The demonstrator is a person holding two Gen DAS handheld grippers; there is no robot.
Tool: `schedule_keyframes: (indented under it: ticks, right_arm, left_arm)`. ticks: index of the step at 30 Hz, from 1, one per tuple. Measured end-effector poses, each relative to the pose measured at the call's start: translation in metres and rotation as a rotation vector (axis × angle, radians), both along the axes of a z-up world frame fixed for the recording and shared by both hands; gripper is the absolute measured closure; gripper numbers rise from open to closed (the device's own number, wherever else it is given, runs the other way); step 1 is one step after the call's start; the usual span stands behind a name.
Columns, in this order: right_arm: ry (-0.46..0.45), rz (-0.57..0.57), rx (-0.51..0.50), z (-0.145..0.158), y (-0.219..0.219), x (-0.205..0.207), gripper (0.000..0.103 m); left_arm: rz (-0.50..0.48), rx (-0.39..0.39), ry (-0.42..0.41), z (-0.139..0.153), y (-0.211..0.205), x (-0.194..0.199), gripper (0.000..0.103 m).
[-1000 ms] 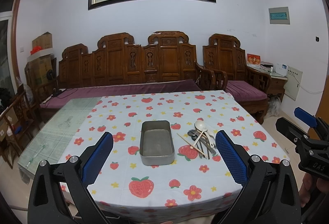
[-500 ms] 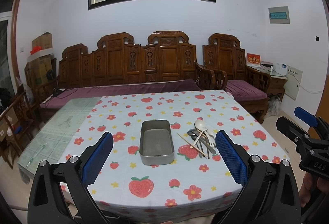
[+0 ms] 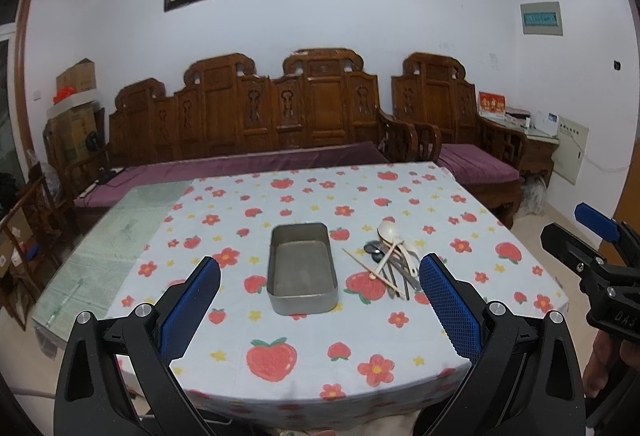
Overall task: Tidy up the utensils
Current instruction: 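Reach the left gripper into the utensil pile and grasp a wooden chopstick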
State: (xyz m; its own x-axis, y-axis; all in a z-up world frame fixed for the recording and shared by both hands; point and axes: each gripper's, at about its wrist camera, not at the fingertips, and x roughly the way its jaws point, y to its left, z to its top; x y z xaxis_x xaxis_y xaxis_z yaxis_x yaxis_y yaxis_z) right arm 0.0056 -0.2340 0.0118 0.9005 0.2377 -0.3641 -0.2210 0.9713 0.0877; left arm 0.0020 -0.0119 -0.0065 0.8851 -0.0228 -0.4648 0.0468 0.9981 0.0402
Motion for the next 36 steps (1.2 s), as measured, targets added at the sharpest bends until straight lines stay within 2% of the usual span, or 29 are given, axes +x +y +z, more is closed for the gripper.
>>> schedule_keyframes:
  ticks: [4,12,15,24,33,36]
  right_arm:
    - [0.025,0.009,-0.006,-0.028,-0.011,0.014,0.010]
    - [0.129,0.025,-0.003,-0.081,-0.023,0.066,0.040]
    - [0.159,0.029,0.004,-0.098,-0.028,0.081,0.046]
    - [0.248,0.007,0.005,-0.143,-0.043,0.152,0.049]
    - [0.314,0.013,-0.020,-0.187,-0.054,0.227,0.052]
    - [0.337,0.013,-0.019,-0.201,-0.058,0.240,0.053]
  left_arm:
    - [-0.023,0.000,0.050,-0.020,-0.002,0.019,0.007]
    - [-0.058,0.003,0.155,-0.065,-0.010,0.062,0.007]
    - [-0.080,0.005,0.179,-0.078,-0.014,0.078,0.007]
    - [-0.129,0.008,0.267,-0.113,-0.034,0.137,0.007]
    - [-0.154,0.015,0.329,-0.143,-0.058,0.186,0.020]
    - [-0.155,0.002,0.360,-0.155,-0.065,0.201,0.027]
